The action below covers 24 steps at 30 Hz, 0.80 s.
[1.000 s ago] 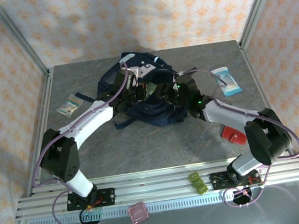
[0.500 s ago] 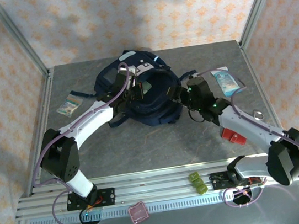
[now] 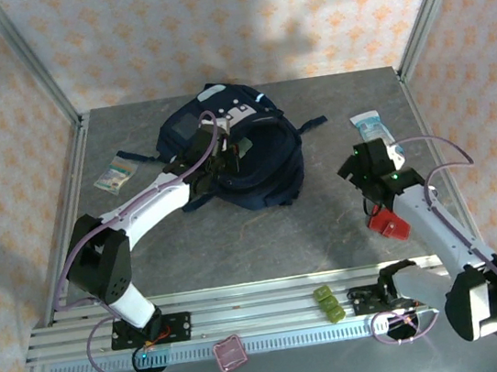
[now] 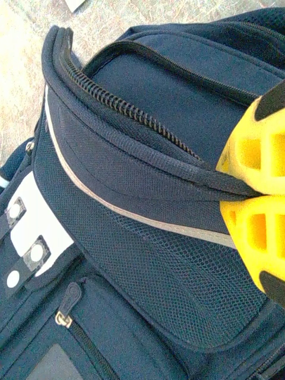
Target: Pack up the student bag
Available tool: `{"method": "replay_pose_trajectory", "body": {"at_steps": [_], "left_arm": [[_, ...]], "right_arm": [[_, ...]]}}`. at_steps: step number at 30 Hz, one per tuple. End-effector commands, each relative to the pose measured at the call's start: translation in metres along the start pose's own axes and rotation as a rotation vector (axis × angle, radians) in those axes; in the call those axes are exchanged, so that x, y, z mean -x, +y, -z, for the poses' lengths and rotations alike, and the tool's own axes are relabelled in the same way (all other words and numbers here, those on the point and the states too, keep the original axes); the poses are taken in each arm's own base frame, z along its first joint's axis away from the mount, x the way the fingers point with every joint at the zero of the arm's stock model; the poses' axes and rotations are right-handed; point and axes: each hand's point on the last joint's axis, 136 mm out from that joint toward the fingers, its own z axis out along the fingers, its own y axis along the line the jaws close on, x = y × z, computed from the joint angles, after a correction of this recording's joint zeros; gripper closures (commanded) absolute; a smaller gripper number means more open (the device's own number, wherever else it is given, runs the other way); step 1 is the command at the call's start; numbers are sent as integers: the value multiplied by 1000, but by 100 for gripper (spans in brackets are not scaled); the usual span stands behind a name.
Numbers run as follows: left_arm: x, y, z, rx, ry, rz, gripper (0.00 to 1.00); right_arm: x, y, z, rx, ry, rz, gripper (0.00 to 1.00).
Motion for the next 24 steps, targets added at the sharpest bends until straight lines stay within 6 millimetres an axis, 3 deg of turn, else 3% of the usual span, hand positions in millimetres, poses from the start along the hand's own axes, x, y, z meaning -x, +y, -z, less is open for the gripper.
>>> {"method": "replay_pose_trajectory", "body": {"at_steps": [1, 6, 13, 16, 21, 24], "left_arm": [[16, -11, 14, -49, -66, 36, 100], [13, -12, 13, -60, -55, 40, 100], [10, -11, 13, -58, -52, 43, 100], [9, -12, 12, -65, -53, 51, 100], [9, -16, 7, -81, -46, 65, 100], [11, -18, 6, -87, -45, 66, 100]], "right_arm": [[-17, -49, -12, -154, 54, -31, 0], [-40, -54, -39, -117, 128, -73, 3], [-73, -28, -58, 42, 274, -95, 20], [-81, -7, -56, 107, 296, -76, 23], [-100, 50, -43, 273, 350, -17, 24], [-100, 81, -33, 345, 349, -1, 23]]}}
